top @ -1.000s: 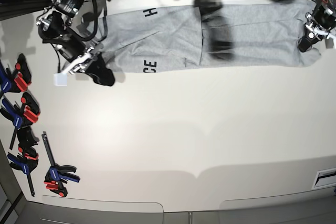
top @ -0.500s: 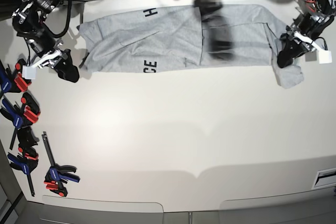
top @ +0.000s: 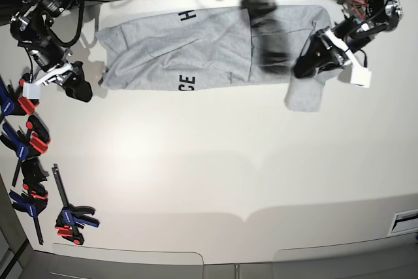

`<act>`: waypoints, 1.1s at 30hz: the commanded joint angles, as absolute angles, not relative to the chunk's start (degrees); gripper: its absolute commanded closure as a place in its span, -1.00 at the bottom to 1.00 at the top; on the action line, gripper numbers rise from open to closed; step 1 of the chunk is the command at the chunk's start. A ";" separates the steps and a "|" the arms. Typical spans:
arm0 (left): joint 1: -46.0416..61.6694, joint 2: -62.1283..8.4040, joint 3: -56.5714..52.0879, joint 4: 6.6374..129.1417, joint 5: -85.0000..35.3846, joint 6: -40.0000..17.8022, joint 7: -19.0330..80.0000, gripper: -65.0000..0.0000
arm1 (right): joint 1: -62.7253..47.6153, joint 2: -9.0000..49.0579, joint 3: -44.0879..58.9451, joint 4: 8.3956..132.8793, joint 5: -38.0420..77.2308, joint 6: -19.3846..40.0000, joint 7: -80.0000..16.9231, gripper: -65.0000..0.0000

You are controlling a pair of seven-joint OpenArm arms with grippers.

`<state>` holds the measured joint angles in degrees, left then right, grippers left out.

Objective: Fold the T-shirt properly
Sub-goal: 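Grasp the shirt end with the left gripper and fold it toward the lettering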

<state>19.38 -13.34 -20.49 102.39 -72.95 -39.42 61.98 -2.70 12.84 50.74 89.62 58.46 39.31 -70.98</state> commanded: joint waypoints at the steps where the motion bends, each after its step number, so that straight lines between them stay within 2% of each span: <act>1: 19.00 -13.65 -19.31 103.66 -73.95 -40.00 61.23 1.00 | -2.07 13.87 50.83 90.63 59.75 40.00 -69.54 0.32; 10: 18.87 -13.63 -9.56 103.70 -61.49 -40.00 55.09 1.00 | -2.07 13.85 50.54 90.63 60.18 40.00 -69.23 0.32; 31: 17.12 -10.66 -5.78 103.70 -57.30 -40.00 53.91 1.00 | -2.04 13.80 50.54 90.63 60.18 40.00 -68.53 0.32; 33: 16.95 -10.33 -4.62 103.70 -57.23 -40.00 53.82 0.56 | -2.04 13.82 50.54 90.63 60.18 40.00 -68.51 0.32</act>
<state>17.47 -10.26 -4.58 102.54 -55.42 -39.44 55.29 -2.70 12.84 50.41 89.62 58.52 39.31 -69.87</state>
